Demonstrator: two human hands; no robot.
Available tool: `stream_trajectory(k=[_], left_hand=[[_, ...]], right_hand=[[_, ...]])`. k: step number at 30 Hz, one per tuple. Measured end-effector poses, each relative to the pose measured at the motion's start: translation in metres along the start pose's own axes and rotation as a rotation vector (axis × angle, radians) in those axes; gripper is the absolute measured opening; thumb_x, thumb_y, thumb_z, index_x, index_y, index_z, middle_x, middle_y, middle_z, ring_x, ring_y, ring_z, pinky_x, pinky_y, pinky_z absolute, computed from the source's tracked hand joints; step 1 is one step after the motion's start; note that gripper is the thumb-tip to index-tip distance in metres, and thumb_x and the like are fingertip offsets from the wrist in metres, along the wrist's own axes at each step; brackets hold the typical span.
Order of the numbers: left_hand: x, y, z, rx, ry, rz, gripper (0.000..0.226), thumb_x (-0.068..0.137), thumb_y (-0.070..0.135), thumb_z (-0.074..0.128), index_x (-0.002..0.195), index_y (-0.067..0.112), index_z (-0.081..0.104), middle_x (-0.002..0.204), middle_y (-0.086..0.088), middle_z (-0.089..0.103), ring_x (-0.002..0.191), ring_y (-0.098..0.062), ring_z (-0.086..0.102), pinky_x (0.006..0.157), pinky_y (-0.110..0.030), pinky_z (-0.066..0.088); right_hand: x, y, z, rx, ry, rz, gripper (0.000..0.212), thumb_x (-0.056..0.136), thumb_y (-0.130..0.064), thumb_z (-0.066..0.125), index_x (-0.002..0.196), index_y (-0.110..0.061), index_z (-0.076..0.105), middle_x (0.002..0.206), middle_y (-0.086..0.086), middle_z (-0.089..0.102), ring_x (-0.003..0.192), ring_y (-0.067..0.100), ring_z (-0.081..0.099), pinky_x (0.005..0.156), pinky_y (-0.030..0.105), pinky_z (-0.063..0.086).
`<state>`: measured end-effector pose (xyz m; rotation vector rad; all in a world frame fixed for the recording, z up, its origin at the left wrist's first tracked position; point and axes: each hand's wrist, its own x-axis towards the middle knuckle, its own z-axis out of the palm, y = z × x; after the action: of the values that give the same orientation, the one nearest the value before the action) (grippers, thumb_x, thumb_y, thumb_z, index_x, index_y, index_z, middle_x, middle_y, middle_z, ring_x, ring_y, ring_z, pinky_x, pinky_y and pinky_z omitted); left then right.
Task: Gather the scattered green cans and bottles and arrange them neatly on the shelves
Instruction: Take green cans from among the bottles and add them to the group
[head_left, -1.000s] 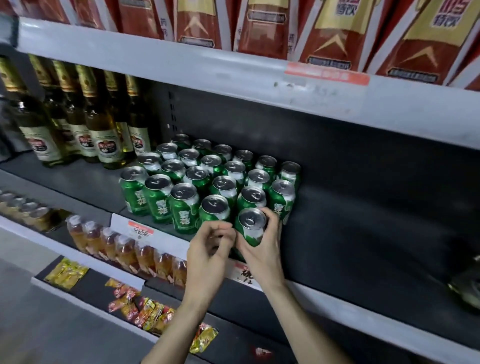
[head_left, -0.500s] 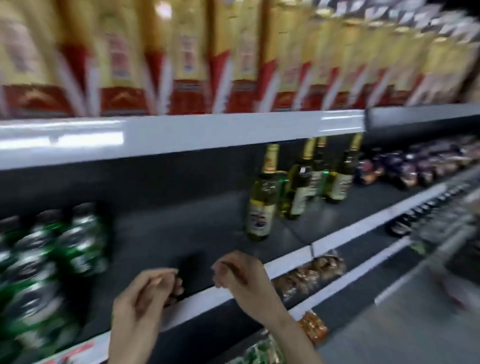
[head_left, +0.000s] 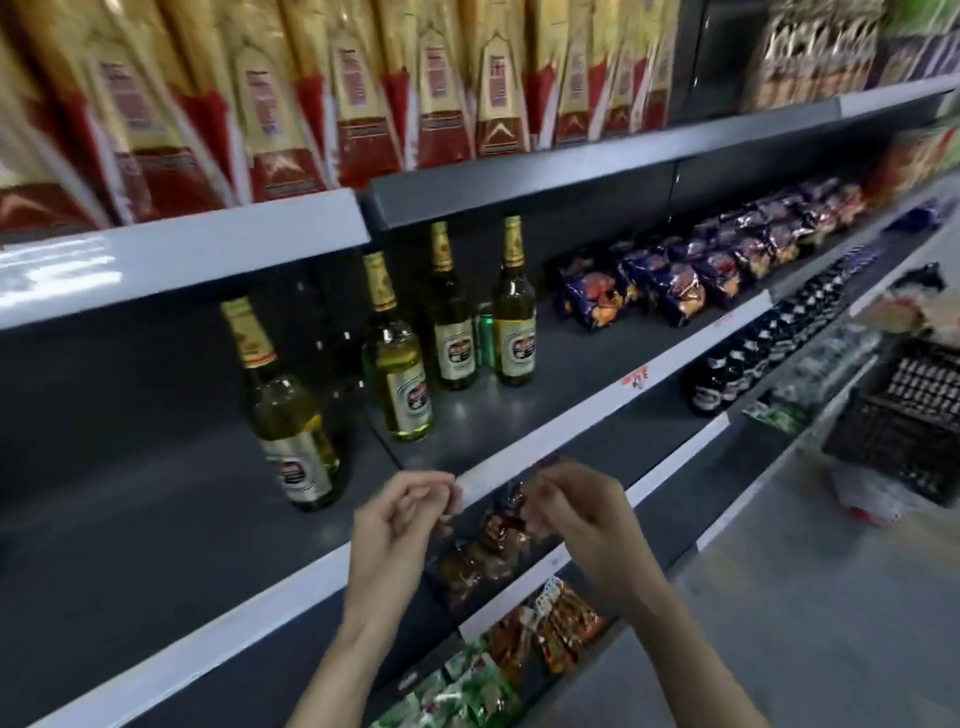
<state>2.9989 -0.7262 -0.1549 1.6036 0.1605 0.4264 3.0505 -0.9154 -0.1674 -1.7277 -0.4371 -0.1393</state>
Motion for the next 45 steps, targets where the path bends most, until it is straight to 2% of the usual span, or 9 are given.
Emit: stream_trajectory(k=[8, 13, 18, 21, 24, 30, 36, 41, 45], left_hand=[[0.081, -0.020, 0.080, 0.034, -0.016, -0.021, 0.013, 0.100, 0.004, 0.063, 0.100, 0.007, 0.076, 0.089, -0.006, 0.080, 0.089, -0.022, 0.077, 0.078, -0.035, 0.059], [0.135, -0.038, 0.117, -0.002, 0.043, -0.059, 0.021, 0.100, -0.003, 0.060, 0.096, 0.009, 0.076, 0.087, -0.012, 0.079, 0.084, -0.019, 0.075, 0.073, -0.024, 0.058], [0.167, -0.053, 0.130, -0.039, 0.095, -0.083, 0.016, 0.101, 0.002, 0.061, 0.094, 0.006, 0.075, 0.080, -0.013, 0.077, 0.076, -0.015, 0.071, 0.067, -0.023, 0.054], [0.178, -0.060, 0.133, -0.017, 0.131, -0.098, 0.015, 0.102, 0.002, 0.060, 0.095, 0.003, 0.074, 0.075, -0.006, 0.075, 0.073, -0.013, 0.070, 0.065, -0.021, 0.054], [0.190, -0.066, 0.136, 0.013, 0.177, -0.094, 0.015, 0.101, 0.001, 0.062, 0.094, 0.005, 0.074, 0.077, -0.008, 0.076, 0.074, -0.016, 0.071, 0.065, -0.021, 0.055], [0.215, -0.078, 0.159, 0.117, 0.342, -0.048, 0.017, 0.098, -0.001, 0.064, 0.092, 0.010, 0.076, 0.087, -0.006, 0.079, 0.085, -0.013, 0.075, 0.080, -0.017, 0.054], [0.255, -0.088, 0.204, 0.165, 0.444, -0.056, 0.043, 0.096, 0.013, 0.072, 0.135, 0.024, 0.058, 0.121, 0.025, 0.064, 0.114, 0.004, 0.063, 0.096, -0.005, 0.048], [0.311, -0.101, 0.232, 0.264, 0.584, -0.059, 0.089, 0.084, 0.024, 0.085, 0.157, 0.013, 0.035, 0.147, 0.000, 0.056, 0.135, -0.017, 0.055, 0.116, -0.034, 0.044], [0.346, -0.098, 0.250, 0.280, 0.729, -0.143, 0.099, 0.075, 0.036, 0.091, 0.151, 0.012, 0.032, 0.143, -0.014, 0.058, 0.133, -0.032, 0.057, 0.114, -0.048, 0.047]], right_hand=[[0.086, 0.047, -0.048, 0.000, -0.025, 0.011, 0.007, 0.098, -0.018, 0.069, 0.105, -0.019, 0.070, 0.098, -0.011, 0.072, 0.090, 0.005, 0.069, 0.074, 0.016, 0.050], [0.200, 0.053, -0.049, 0.046, 0.081, -0.066, 0.037, 0.093, -0.017, 0.076, 0.123, -0.024, 0.054, 0.117, -0.015, 0.060, 0.104, -0.013, 0.059, 0.087, 0.007, 0.044], [0.316, 0.059, -0.038, -0.057, 0.087, -0.044, 0.070, 0.086, -0.040, 0.081, 0.141, -0.012, 0.048, 0.135, 0.001, 0.057, 0.128, 0.016, 0.053, 0.104, 0.021, 0.044], [0.349, 0.059, -0.028, -0.048, -0.003, -0.036, 0.064, 0.075, -0.055, 0.085, 0.125, -0.021, 0.060, 0.116, -0.008, 0.070, 0.111, 0.008, 0.066, 0.098, 0.026, 0.054], [0.362, 0.062, -0.016, -0.040, -0.067, -0.057, 0.042, 0.079, -0.044, 0.085, 0.109, -0.024, 0.062, 0.090, -0.015, 0.070, 0.088, -0.001, 0.068, 0.075, 0.013, 0.053], [0.373, 0.079, -0.022, 0.014, -0.024, -0.137, 0.021, 0.079, -0.020, 0.075, 0.082, -0.009, 0.058, 0.069, -0.003, 0.062, 0.066, 0.010, 0.059, 0.063, 0.026, 0.048], [0.399, 0.101, -0.077, -0.003, -0.041, -0.156, 0.022, 0.078, -0.019, 0.074, 0.072, -0.018, 0.053, 0.063, -0.006, 0.059, 0.059, 0.004, 0.056, 0.062, 0.024, 0.046], [0.424, 0.115, -0.115, -0.045, -0.044, -0.155, 0.019, 0.079, -0.017, 0.073, 0.079, -0.010, 0.055, 0.066, 0.000, 0.059, 0.060, 0.005, 0.054, 0.059, 0.016, 0.044], [0.438, 0.119, -0.133, 0.003, -0.067, -0.114, 0.015, 0.082, -0.015, 0.072, 0.088, -0.009, 0.061, 0.074, 0.003, 0.067, 0.067, 0.007, 0.061, 0.065, 0.024, 0.047]])
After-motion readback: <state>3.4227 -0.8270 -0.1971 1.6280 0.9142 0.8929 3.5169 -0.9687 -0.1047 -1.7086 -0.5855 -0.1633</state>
